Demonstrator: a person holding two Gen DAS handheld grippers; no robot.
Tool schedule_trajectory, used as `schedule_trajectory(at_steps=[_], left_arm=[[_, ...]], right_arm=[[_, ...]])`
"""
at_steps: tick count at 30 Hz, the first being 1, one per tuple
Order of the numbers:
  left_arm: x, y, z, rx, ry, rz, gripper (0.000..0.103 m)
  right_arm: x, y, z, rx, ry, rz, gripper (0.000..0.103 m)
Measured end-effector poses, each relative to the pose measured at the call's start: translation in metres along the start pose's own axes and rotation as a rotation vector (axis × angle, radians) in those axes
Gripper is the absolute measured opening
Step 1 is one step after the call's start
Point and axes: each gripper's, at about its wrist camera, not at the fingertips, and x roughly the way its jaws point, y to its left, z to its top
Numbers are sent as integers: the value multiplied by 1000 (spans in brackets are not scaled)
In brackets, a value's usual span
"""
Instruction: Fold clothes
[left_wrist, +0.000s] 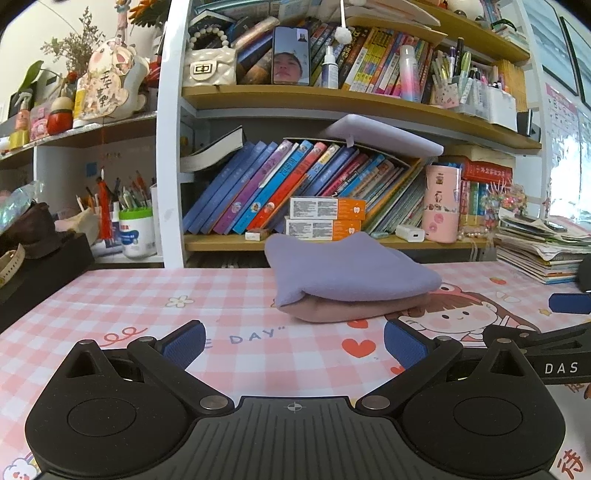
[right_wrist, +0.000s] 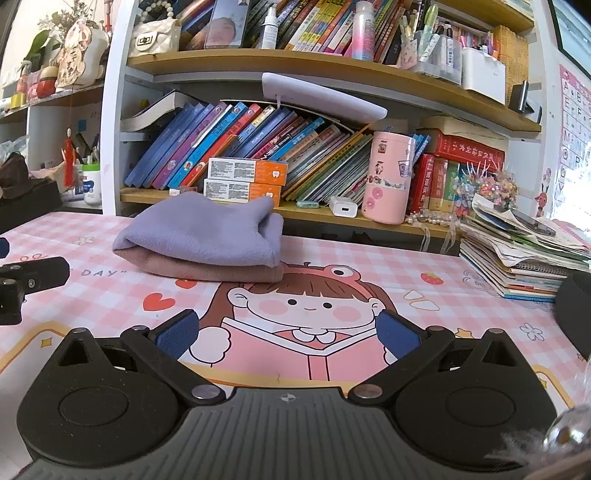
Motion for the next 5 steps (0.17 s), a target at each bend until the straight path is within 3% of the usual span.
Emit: schedule_trajectory(at_steps=[5], left_arm=[[1,-2,0,10,13,11,103]], right_arm=[[-1,-3,0,15,-4,0,103]])
